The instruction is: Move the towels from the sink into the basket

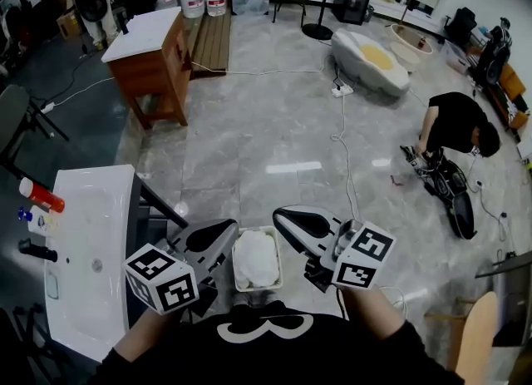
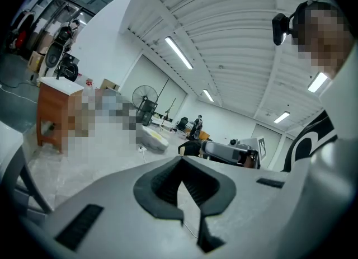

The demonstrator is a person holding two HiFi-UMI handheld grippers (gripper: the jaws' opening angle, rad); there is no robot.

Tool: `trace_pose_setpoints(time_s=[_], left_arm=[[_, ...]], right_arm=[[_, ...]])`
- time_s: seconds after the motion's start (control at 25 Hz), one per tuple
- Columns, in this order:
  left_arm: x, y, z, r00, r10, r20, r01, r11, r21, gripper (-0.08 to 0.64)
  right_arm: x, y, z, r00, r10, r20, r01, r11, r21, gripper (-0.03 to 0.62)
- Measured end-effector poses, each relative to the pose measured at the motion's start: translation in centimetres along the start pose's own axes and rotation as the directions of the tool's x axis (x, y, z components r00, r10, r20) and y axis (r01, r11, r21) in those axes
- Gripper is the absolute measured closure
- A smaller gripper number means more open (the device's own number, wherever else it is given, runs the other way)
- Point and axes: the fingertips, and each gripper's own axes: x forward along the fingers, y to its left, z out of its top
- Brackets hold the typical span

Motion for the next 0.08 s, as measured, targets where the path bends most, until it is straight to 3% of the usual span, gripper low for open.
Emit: trace_pose_setpoints(time_s=[0.08], left_arm=[[0.85,0.13,-0.2,1.0,-0.004,-0.008,0.004,1.0,-0.001,0.555]], right_arm=[[-0.17,-0.78,-0.11,1.0,-0.004,-0.002,0.004,1.0,0.005,0.589]])
